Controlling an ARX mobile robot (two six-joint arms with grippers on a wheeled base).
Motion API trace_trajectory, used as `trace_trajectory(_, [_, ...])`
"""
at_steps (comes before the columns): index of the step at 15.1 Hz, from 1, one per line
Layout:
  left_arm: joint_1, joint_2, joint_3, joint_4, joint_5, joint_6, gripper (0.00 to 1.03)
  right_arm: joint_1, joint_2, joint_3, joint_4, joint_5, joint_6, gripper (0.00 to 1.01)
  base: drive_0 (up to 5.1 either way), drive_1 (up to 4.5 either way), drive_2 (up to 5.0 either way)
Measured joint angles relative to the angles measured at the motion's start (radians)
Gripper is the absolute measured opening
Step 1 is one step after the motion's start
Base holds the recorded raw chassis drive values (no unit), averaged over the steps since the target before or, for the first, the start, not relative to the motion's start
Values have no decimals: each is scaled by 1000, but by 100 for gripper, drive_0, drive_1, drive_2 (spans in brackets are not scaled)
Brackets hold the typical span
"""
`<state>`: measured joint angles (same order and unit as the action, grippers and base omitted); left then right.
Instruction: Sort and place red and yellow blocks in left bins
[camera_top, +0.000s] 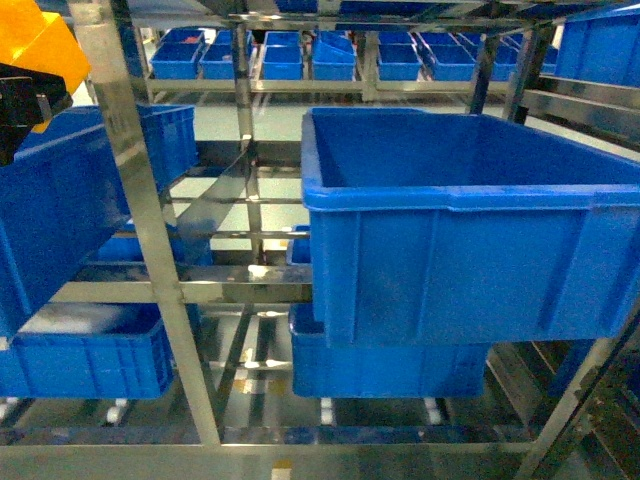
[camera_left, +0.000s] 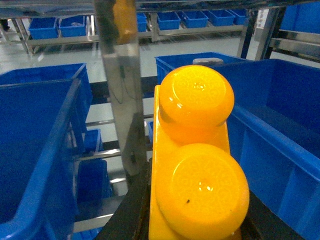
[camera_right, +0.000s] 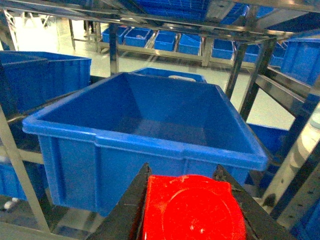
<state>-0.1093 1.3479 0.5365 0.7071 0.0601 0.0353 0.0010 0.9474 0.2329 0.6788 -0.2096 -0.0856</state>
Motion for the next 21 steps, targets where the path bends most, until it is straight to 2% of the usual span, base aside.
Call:
trace_trajectory(6, [0, 2, 0, 5, 0, 0, 26, 0, 0, 0, 4, 0, 0, 29, -471, 223, 274])
trace_trajectory(18, [2, 1, 0, 2, 0, 0, 26, 5, 0, 0, 3, -3, 3, 29, 0, 0, 0])
trace_trajectory(21, [2, -1, 0, -2, -3, 0, 26, 5, 1, 0, -2, -3, 3, 29, 298, 196, -497])
